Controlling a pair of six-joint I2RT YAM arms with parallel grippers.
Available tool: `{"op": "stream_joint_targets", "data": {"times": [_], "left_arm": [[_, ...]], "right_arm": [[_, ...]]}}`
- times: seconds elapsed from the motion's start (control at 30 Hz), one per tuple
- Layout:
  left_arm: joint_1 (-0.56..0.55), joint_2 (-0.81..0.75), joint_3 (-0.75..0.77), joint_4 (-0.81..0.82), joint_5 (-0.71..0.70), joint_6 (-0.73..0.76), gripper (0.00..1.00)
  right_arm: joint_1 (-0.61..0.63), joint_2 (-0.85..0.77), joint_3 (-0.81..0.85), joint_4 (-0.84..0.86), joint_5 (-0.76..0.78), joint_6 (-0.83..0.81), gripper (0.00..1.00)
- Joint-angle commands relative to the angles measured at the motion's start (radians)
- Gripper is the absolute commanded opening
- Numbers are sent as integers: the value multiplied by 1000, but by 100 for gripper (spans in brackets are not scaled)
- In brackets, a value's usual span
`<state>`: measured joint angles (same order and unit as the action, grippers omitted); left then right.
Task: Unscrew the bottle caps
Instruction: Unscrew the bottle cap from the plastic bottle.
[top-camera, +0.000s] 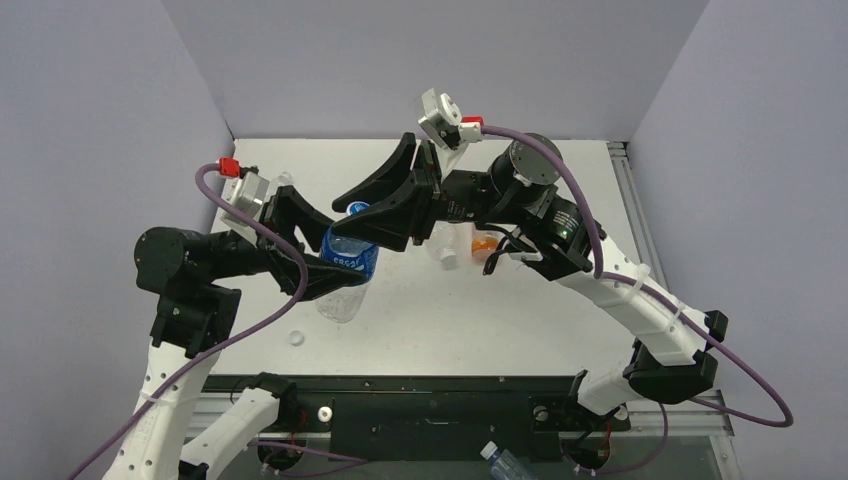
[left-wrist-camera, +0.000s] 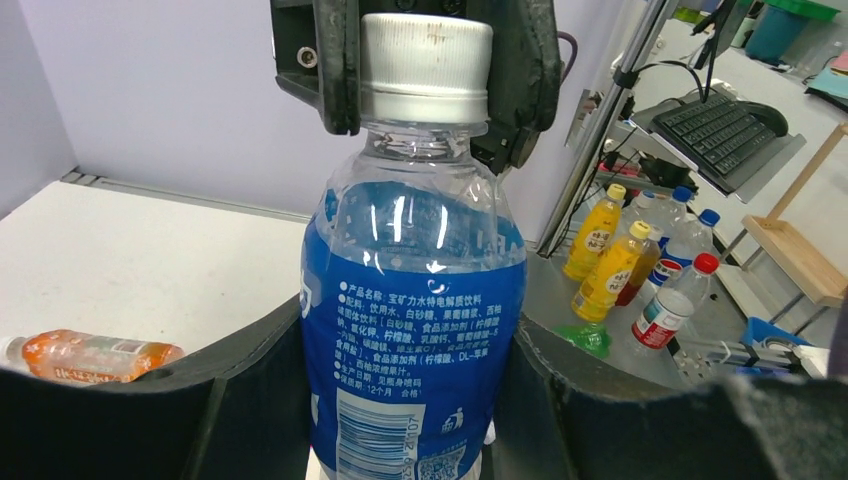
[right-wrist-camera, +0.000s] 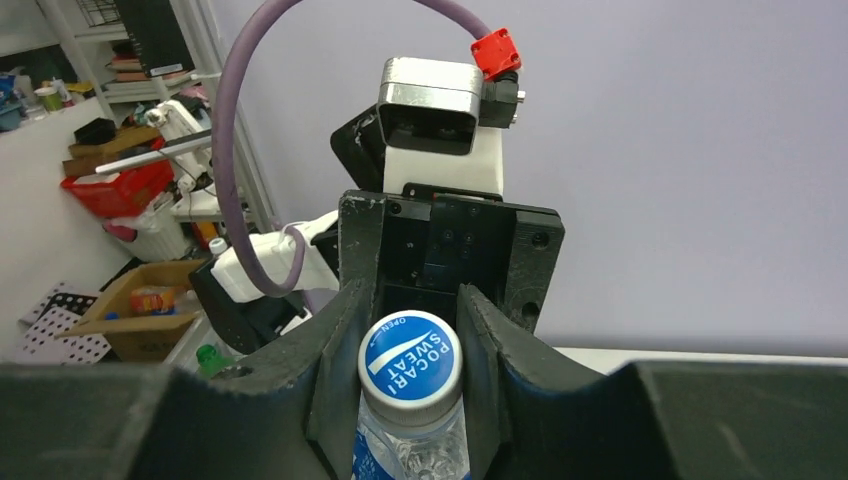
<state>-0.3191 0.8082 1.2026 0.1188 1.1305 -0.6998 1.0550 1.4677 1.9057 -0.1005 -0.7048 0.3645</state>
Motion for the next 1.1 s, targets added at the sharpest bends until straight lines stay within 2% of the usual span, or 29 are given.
{"op": "stream_joint_targets", "data": {"times": [0.0,0.03,0.07,0.1,0.13,0.2,0.33,0.4,0.53,0.6,0.93,1.07], "left_arm": [[4,5,37,17,-23,-7,3],[4,5,38,9,-34,13,3],[5,6,39,-12,-44,28,3],[5,7,39,-25,-65,62,2],[5,8,38,-49,-79,81,2],[5,8,34,-97,-136,141,2],[5,9,18,-178,-237,271,0],[3,5,8,-190,-274,316,0],[3,-1,-9,-228,-342,398,0],[2,-2,-14,-247,-368,430,0],[-31,-10,-27,-281,-426,509,0],[-42,-7,-21,-280,-432,507,0]], "right_arm": [[-16,-50,48,10,-159,2,5],[-18,-62,49,-45,-81,-30,18],[-17,-71,45,-71,-13,-45,61],[-13,-95,29,-110,142,-67,70],[-3,-105,20,-127,231,-79,77],[18,-125,14,-175,498,-102,79],[87,-111,41,-243,755,-99,81],[128,-71,109,-291,847,-104,82],[158,64,306,-439,953,-75,82],[161,106,352,-464,973,-62,81],[158,171,387,-444,953,-34,54],[141,173,369,-430,936,-11,38]]}}
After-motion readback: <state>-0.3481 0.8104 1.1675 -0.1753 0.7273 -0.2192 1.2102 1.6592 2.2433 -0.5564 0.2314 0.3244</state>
